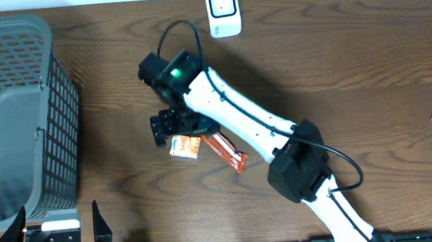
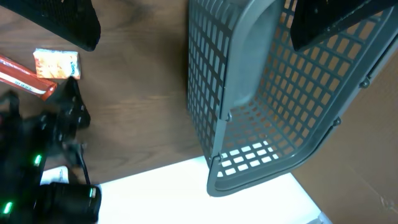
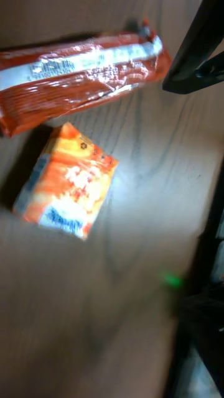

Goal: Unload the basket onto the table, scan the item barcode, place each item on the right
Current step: 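Reach the right gripper down and grasp the orange Kleenex pack, then lift the Kleenex pack and turn its barcode toward the scanner, then lower the Kleenex pack onto the table right of the Top bar, then open the right gripper and raise it away from the Kleenex pack, then lower the right gripper onto the Kleenex pack and grasp it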

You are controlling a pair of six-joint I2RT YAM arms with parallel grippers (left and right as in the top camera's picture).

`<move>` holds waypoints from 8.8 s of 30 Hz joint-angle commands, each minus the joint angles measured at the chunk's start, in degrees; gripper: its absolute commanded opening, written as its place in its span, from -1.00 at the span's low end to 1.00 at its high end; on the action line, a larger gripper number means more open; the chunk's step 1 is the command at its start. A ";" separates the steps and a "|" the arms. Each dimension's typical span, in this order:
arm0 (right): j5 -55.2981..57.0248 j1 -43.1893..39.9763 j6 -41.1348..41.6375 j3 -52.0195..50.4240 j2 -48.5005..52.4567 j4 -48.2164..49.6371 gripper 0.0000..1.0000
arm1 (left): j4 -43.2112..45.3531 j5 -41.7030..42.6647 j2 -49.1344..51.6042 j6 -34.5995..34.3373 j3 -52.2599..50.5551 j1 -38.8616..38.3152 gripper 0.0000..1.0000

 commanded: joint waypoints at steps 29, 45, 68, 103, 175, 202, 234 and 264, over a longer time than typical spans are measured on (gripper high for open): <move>11.98 1.99 10.88 -21.86 -1.75 23.34 0.32 | 0.04 -0.11 -0.39 0.50 -0.02 -0.28 0.96; 25.75 -0.52 -27.06 -21.20 -11.93 10.03 0.10 | 0.04 -0.11 -0.39 0.50 -0.02 -0.28 0.96; 57.07 -5.90 -23.54 -26.18 -11.69 11.91 0.14 | 0.04 -0.11 -0.39 0.50 -0.02 -0.28 0.96; 37.48 -6.12 -8.94 -42.27 -11.58 28.44 -0.56 | 0.04 -0.11 -0.39 0.50 -0.02 -0.28 0.96; 22.93 -23.04 -34.10 -45.46 -14.73 19.06 -0.98 | 0.04 -0.09 -0.39 0.50 -0.02 -0.28 0.96; 26.03 -32.54 -24.87 -41.68 -20.79 28.20 -0.90 | 0.04 -0.11 -0.39 0.50 -0.02 -0.28 0.96; 21.70 -33.90 -23.96 -42.71 -13.88 26.64 -0.98 | 0.04 -0.11 -0.39 0.50 -0.02 -0.28 0.96; 8.96 -28.33 -25.59 -23.37 -17.62 2.95 0.99 | 0.04 -0.11 -0.39 0.50 -0.02 -0.28 0.96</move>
